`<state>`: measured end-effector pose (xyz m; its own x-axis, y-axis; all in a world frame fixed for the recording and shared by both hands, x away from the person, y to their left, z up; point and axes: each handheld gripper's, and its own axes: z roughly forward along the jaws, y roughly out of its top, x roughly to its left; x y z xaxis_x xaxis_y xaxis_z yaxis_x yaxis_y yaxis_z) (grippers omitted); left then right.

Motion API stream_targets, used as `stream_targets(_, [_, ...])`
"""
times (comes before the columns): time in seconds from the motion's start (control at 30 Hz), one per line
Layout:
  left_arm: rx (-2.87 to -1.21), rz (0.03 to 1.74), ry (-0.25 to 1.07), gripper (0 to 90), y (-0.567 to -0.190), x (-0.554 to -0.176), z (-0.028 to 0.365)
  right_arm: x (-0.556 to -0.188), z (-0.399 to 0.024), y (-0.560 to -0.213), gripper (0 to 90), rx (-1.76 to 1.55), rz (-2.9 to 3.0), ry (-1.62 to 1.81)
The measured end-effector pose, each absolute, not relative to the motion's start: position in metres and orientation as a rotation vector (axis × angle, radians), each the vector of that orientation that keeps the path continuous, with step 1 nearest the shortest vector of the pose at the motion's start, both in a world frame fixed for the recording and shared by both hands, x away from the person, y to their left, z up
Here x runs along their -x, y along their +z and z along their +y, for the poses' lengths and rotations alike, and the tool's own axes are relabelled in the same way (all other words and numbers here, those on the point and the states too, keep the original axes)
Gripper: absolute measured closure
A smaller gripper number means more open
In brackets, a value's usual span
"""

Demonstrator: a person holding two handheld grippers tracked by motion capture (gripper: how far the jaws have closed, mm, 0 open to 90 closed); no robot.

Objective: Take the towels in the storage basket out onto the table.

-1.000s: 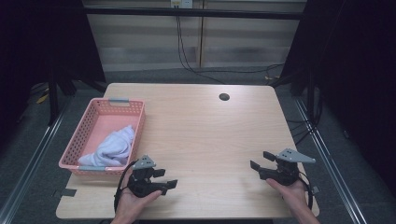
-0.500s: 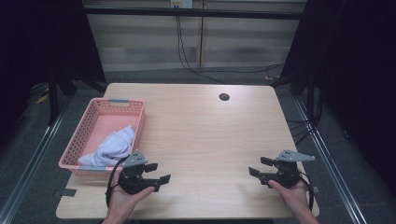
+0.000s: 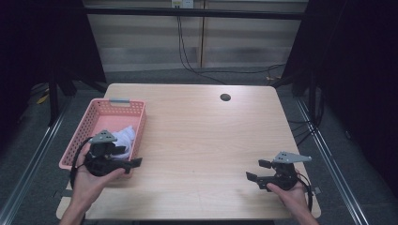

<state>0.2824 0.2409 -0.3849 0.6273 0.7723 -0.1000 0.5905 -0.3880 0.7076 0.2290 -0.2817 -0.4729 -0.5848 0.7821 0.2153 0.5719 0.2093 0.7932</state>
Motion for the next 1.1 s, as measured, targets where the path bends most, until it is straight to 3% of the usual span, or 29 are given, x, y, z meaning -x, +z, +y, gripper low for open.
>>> stream_targets(0.27, [-2.108,1.176,0.303,15.9,-0.389,-0.298,0.281,-0.23,-0.278,-0.475,17.5,-1.253,2.293,1.325])
stream_targets(0.5, [-2.139,1.223,0.301,17.8,-0.383,-0.321,0.297,-0.233,-0.274,-0.476,14.8,-1.241,2.318,1.323])
stream_targets(0.97, [-2.318,1.296,0.125,15.6,-0.424,-0.361,0.303,-0.235,-0.272,-0.478,14.5,-1.231,2.374,1.344])
stream_targets(1.1, [-2.333,1.33,0.08,10.0,-0.428,-0.37,0.3,-0.236,-0.272,-0.479,14.7,-1.219,2.395,1.346])
